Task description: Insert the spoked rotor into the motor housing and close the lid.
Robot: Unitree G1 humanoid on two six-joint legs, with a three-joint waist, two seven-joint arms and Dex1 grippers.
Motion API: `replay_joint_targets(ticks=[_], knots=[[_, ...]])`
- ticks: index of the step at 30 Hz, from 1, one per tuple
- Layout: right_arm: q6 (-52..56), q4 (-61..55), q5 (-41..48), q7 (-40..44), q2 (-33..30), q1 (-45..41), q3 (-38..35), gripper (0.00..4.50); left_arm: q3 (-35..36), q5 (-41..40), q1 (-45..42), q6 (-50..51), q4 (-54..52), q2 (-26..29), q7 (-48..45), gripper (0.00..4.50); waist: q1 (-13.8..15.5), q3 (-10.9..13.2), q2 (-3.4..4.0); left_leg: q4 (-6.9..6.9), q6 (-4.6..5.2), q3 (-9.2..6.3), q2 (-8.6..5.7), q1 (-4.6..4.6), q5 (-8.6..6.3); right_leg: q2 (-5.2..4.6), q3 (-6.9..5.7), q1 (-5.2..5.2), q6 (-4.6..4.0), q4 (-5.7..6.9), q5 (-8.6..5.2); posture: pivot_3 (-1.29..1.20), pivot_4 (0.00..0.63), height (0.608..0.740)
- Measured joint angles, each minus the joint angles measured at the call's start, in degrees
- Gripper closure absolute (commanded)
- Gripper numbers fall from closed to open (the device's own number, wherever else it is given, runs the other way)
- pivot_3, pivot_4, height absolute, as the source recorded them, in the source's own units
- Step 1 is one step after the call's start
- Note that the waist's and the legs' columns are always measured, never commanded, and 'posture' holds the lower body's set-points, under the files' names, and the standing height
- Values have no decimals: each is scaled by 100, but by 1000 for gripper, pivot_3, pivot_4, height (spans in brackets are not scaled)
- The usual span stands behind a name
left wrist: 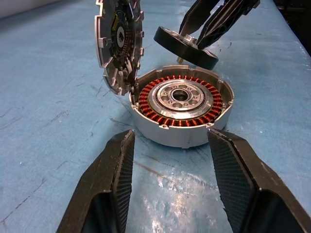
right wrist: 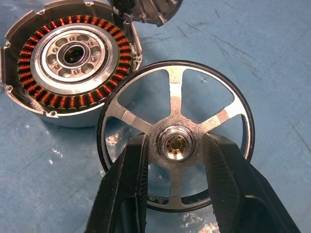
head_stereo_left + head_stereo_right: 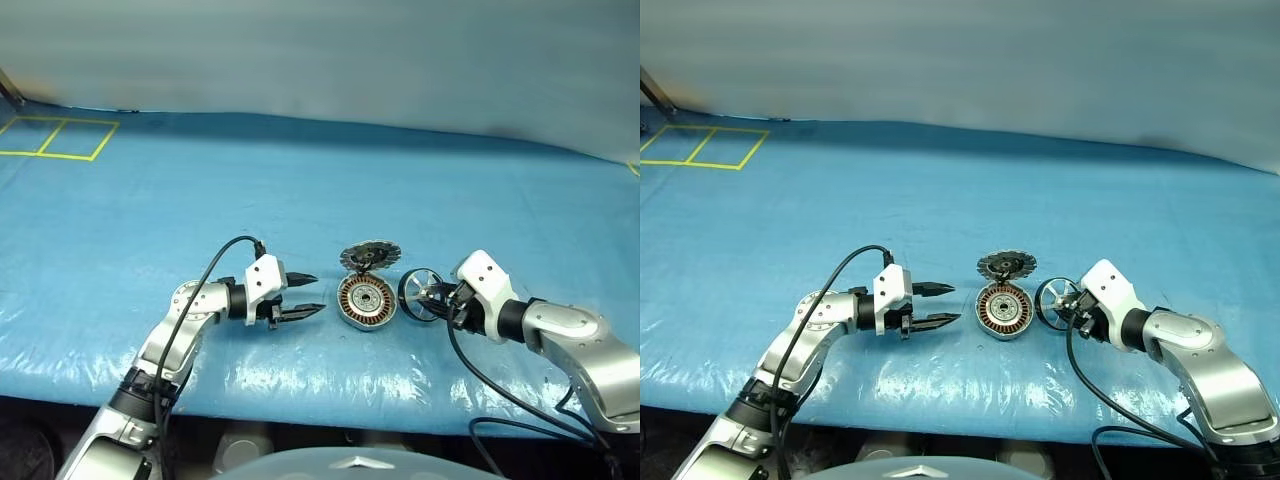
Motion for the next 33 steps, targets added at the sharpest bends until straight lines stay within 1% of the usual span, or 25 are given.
replay_joint_targets(ticks=[5,11,13,16,20,22,25,31,33], knots=[[16,-263,222,-57,103,135,-182,3154,-1,0,-33,7,0,20,-12,1948,-7,0,1,3,0,3,1,2,0,0,1,0,0,1,0,0,150,740],[-6,-776,505,-87,188,180,-609,3154,-1,0,-40,9,0,50,-70,1948,-7,1,1,0,0,2,1,0,0,0,1,-1,0,0,0,0,150,740],[9,-932,599,-146,205,157,-622,3154,-1,-6,-40,10,0,55,-78,1948,-8,1,2,1,0,2,1,1,0,0,1,0,0,1,0,0,150,740],[17,-1157,654,-160,214,46,-379,3154,1,-9,-41,12,0,54,-77,1948,-13,1,2,1,0,2,3,2,0,1,0,0,-1,1,-1,0,150,740],[15,-1146,615,-204,359,-288,406,3154,-7,-4,-42,5,1,44,-72,1948,-22,1,2,1,0,2,3,0,0,1,0,-2,-1,0,-1,0,150,740],[14,-1081,588,-216,384,-414,604,3154,-11,-5,-42,4,1,44,-70,1948,-19,1,2,1,0,2,0,-1,0,-2,0,-2,-1,-1,-1,0,150,740],[12,-998,509,-195,289,-533,776,3154,-10,-5,-39,4,1,52,-63,1948,-5,1,2,0,0,0,-2,-3,0,-4,-1,-3,-1,-2,-1,0,150,740],[3,-850,421,-95,60,-590,777,3154,-2,-3,66,3,1,82,-12,1948,-8,1,2,0,0,0,-1,-2,0,-4,-2,-3,-1,-1,-1,0,150,740],[-18,-757,377,-27,35,-742,901,3154,-4,-1,135,3,0,82,35,1948,-29,2,3,0,0,2,1,0,0,-3,-2,-3,-1,-1,-1,0,150,740]])
